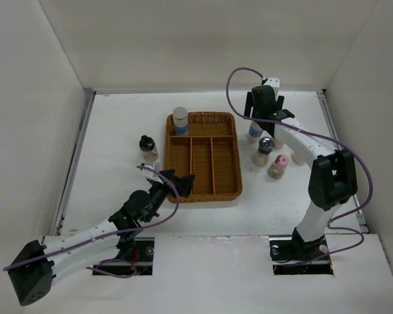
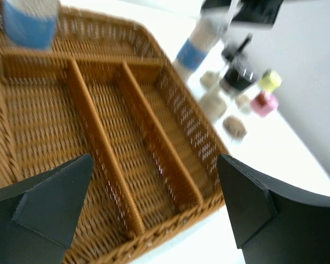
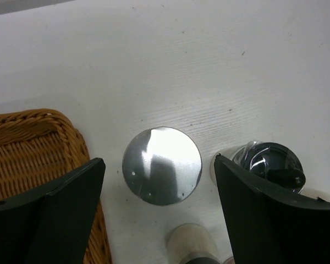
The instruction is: Organize the condiment bottles
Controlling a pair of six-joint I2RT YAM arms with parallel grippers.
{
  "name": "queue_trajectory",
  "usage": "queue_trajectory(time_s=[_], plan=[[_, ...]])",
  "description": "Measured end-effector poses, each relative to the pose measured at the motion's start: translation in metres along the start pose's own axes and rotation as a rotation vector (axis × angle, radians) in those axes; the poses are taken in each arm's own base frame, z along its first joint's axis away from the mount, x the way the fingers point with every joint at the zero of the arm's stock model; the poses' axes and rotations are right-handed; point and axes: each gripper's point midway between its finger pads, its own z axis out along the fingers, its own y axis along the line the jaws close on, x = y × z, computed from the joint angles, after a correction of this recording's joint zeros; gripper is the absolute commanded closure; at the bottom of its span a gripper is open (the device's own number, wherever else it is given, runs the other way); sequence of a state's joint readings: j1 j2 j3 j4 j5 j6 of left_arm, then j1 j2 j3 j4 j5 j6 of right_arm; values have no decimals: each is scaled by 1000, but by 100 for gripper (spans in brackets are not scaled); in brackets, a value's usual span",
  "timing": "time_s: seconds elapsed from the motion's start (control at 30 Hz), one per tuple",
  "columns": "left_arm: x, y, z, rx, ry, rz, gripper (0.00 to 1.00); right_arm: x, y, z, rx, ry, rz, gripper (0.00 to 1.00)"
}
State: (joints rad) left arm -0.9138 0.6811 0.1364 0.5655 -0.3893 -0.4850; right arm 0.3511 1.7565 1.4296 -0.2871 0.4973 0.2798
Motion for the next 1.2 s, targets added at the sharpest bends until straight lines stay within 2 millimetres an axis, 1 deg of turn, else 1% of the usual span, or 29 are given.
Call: queue_trajectory(time_s=[0.1,0.2,0.27,0.33,0.43,0.5,0.67,0.73,0.8,0.87,0.93,1.0,1.07,1.1,1.13,1.2], plan=[[-12,2,-3,5,-54,-12,0,4,2,10,10,13,-8,21],[-15,5,-3,-2,-68,-14,0,11,2,17,21,37,-22,24],[-14,7,-2,-7,-65,-12,0,12,2,21,27,44,-24,25],[-10,9,-2,-13,-57,-8,0,11,2,24,29,45,-24,33],[-8,14,-2,-24,-51,-5,0,10,0,26,34,46,-14,52],[-8,15,-2,-30,-53,-5,0,10,0,26,35,46,-13,58],[-13,23,0,-55,-72,-14,0,4,-1,20,29,32,-7,60],[-16,27,0,-69,-82,-22,0,-7,0,10,20,9,3,60],[-18,30,-1,-78,-94,-30,0,-23,4,-5,5,-28,6,60],[-18,34,-1,-88,-100,-37,0,-47,17,-23,-23,-83,1,60],[-19,37,-1,-98,-103,-43,0,-72,41,-43,-73,-148,2,60],[-20,40,-1,-107,-108,-50,0,-89,67,-64,-134,-196,0,59],[-22,42,-1,-115,-112,-55,0,-99,95,-82,-194,-232,-6,59],[-22,43,-1,-119,-115,-57,0,-101,108,-88,-220,-243,-10,59],[-23,44,0,-121,-116,-58,0,-102,121,-92,-245,-251,-13,59],[-23,45,0,-128,-120,-63,0,-94,144,-93,-279,-250,-27,59]])
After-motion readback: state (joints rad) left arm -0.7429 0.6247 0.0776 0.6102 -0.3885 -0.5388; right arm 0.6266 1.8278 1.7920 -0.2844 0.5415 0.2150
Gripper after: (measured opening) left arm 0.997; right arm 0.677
